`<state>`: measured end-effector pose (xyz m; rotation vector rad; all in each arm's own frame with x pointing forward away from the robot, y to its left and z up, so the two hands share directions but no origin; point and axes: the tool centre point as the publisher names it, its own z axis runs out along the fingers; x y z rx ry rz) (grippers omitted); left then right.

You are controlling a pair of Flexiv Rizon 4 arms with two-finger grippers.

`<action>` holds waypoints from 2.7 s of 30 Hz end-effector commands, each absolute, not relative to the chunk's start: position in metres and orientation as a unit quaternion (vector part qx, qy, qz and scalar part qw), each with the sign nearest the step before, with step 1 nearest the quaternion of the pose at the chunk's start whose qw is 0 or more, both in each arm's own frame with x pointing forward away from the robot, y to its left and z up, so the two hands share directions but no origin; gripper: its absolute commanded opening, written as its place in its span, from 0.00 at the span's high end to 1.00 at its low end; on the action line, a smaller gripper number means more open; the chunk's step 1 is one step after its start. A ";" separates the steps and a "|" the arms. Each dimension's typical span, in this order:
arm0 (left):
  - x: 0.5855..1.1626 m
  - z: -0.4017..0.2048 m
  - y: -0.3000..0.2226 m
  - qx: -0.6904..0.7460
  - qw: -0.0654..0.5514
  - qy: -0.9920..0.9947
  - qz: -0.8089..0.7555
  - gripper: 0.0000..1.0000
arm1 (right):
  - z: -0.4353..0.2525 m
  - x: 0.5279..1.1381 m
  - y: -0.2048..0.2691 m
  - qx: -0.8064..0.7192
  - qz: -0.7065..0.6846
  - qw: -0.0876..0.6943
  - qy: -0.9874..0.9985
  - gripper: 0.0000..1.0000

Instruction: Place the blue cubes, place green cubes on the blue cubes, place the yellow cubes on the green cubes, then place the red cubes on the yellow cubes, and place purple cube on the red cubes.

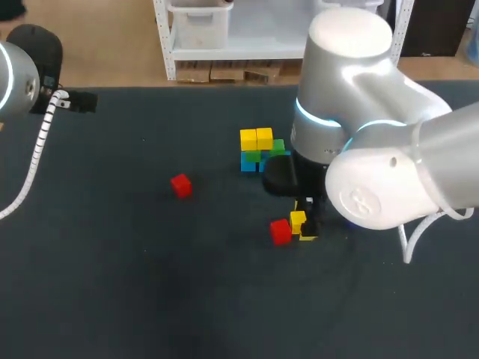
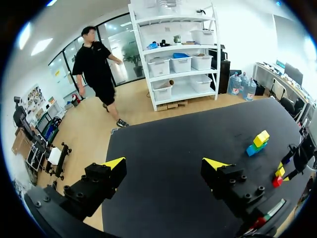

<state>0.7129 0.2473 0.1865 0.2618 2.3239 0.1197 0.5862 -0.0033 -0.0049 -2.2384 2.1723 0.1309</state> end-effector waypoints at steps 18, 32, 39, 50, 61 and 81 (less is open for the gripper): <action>0.712 0.187 0.248 0.104 0.390 0.914 0.046 0.00 | 0.034 0.592 -0.021 -0.700 0.059 0.019 0.711 1.00; 0.712 0.187 0.248 0.104 0.390 0.914 0.046 0.00 | 0.067 0.656 -0.039 -0.682 0.024 0.046 0.730 1.00; 0.712 0.187 0.248 0.104 0.390 0.914 0.046 0.00 | 0.077 0.684 -0.029 -0.681 0.018 0.060 0.730 1.00; 0.712 0.187 0.248 0.104 0.390 0.914 0.046 0.00 | 0.078 0.710 -0.013 -0.698 0.005 0.057 0.714 1.00; 0.712 0.187 0.248 0.104 0.390 0.914 0.046 0.00 | 0.077 0.732 -0.001 -0.722 0.015 0.054 0.690 1.00; 0.712 0.187 0.248 0.104 0.390 0.914 0.046 0.00 | 0.063 0.751 0.015 -0.726 0.023 0.045 0.686 1.00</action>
